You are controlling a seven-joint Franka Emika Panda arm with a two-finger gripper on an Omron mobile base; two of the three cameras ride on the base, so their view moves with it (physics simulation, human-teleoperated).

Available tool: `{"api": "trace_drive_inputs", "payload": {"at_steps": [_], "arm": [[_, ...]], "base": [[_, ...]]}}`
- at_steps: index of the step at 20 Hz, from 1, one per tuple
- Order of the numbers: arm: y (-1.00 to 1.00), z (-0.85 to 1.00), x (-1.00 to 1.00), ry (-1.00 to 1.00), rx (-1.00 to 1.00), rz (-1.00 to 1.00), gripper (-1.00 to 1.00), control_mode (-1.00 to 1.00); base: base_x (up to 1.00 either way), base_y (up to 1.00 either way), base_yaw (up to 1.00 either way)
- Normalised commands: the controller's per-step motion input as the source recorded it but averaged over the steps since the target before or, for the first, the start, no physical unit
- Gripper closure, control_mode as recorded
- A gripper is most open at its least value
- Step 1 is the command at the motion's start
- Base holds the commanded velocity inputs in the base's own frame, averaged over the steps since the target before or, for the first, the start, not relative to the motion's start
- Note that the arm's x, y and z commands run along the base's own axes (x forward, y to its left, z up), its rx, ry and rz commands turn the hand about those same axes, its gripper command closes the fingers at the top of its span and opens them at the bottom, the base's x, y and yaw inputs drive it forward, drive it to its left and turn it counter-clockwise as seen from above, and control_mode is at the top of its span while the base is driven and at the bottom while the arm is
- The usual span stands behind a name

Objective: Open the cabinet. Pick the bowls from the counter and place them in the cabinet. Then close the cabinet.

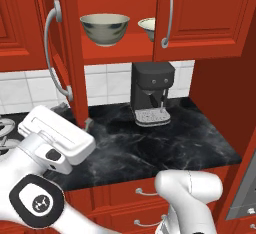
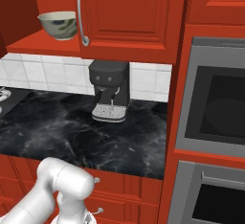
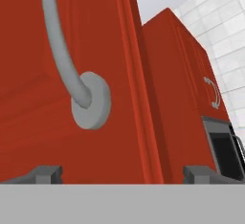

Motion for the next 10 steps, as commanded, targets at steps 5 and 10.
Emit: {"api": "trace_drive_inputs", "payload": {"at_steps": [5,10], "arm": [[-0.22,0.00,0.01,0.00,0.00,-0.03,-1.00,-1.00],[-0.29,0.00,0.00,0.00,0.00,-0.01,-1.00,-1.00]], "base": [[0.00,0.00,0.00],[0.00,0.00,0.00]]}}
